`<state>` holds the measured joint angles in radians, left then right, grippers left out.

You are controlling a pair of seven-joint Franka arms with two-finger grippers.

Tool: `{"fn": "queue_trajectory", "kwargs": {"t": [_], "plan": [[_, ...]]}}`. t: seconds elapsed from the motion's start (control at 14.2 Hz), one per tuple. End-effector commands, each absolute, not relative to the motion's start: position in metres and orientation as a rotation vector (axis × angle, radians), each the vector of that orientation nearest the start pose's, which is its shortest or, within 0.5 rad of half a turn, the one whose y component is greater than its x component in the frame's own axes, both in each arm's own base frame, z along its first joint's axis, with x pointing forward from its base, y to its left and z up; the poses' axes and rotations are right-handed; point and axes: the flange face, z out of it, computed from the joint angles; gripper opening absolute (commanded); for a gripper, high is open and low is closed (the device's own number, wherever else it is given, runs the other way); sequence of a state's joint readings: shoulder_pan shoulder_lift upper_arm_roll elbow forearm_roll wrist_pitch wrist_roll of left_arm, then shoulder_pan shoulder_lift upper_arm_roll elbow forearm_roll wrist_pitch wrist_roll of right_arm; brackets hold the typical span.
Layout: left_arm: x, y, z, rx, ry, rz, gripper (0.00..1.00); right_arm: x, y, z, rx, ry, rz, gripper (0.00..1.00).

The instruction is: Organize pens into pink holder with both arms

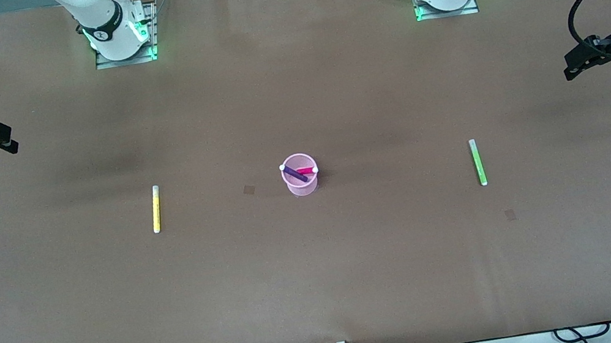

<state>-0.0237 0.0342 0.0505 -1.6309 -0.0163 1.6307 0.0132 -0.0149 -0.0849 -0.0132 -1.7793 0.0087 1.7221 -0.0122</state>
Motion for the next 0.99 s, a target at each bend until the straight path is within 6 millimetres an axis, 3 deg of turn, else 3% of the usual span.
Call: {"fn": "queue_trajectory", "kwargs": {"t": [0.0,0.92], "plan": [[0.5609,0.0116,0.5882,-3.168,-0.027,0.055,1.0,0.5411,-0.0159,0.5904,-3.143,0.019,-0.06,1.0],[0.5608,0.0116,0.5887,-3.168,-0.027,0.055,1.0,0.5411,-0.0116,0.591,-3.142,0.002,-0.06,1.0]]}}
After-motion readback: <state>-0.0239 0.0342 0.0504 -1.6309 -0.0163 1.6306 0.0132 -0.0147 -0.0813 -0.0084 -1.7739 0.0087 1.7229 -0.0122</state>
